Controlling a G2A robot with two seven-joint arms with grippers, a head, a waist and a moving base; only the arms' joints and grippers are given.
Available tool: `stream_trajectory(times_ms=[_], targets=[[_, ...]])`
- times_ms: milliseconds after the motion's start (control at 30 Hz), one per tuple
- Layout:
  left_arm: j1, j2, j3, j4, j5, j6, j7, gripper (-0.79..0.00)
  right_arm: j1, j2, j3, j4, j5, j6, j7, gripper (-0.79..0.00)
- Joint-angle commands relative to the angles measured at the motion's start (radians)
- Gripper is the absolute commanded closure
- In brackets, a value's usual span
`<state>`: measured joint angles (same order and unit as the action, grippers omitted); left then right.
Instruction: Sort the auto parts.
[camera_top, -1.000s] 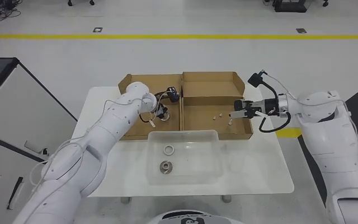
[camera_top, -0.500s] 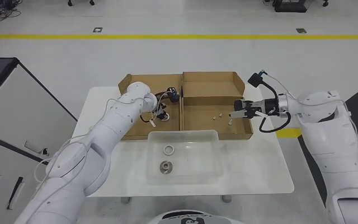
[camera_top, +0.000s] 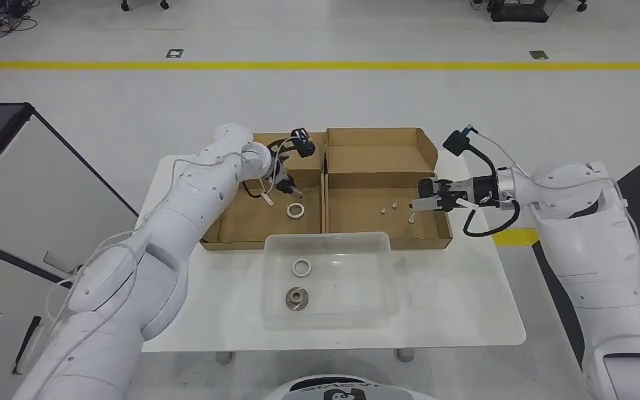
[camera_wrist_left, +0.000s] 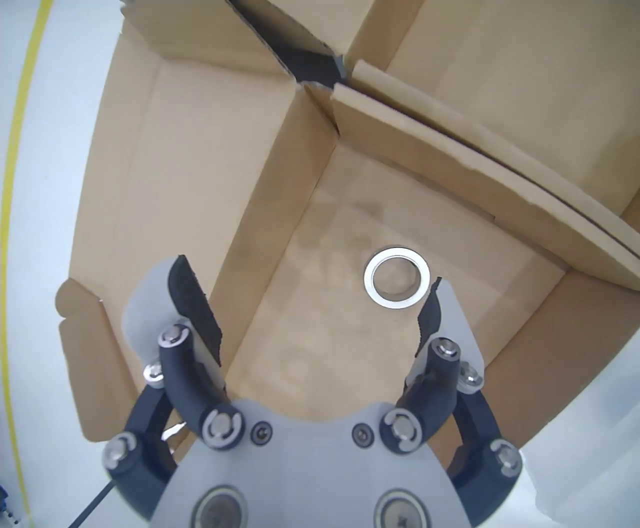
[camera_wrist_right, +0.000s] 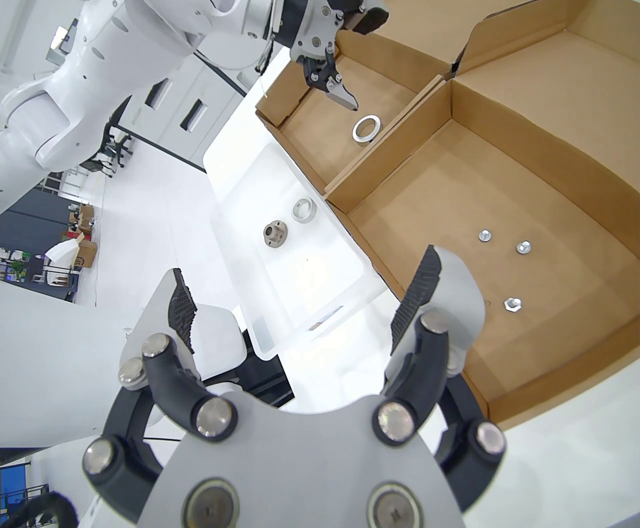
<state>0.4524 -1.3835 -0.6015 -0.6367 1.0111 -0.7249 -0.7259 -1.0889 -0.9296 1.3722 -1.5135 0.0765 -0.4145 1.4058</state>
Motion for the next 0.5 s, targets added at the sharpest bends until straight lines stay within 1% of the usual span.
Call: stream_trajectory(times_ms=[0,133,200,233,367,467], targets=[[0.000,0.015,-0.020,-0.040,-0.009,-0.032,-0.024,-0.785,0.000,0.000,0.000,0.000,0.000,0.000,0.000,-0.785],[0.017,0.050,-0.063,-0.149,-0.050,-0.104,-0.134,-0.785,0.000,0.000,0.000,0.000,0.000,0.000,0.000,-0.785],[0.037,0.071,-0.088,-0.224,-0.085,-0.142,-0.199,-0.785,0.000,0.000,0.000,0.000,0.000,0.000,0.000,-0.785],[0.050,0.082,-0.105,-0.256,-0.109,-0.144,-0.225,-0.785,0.000,0.000,0.000,0.000,0.000,0.000,0.000,-0.785],[0.103,0.134,-0.109,-0.423,-0.156,-0.104,-0.265,-0.785,0.000,0.000,0.000,0.000,0.000,0.000,0.000,-0.785],[0.132,0.180,-0.087,-0.546,-0.199,-0.063,-0.306,-0.785,0.000,0.000,0.000,0.000,0.000,0.000,0.000,-0.785]])
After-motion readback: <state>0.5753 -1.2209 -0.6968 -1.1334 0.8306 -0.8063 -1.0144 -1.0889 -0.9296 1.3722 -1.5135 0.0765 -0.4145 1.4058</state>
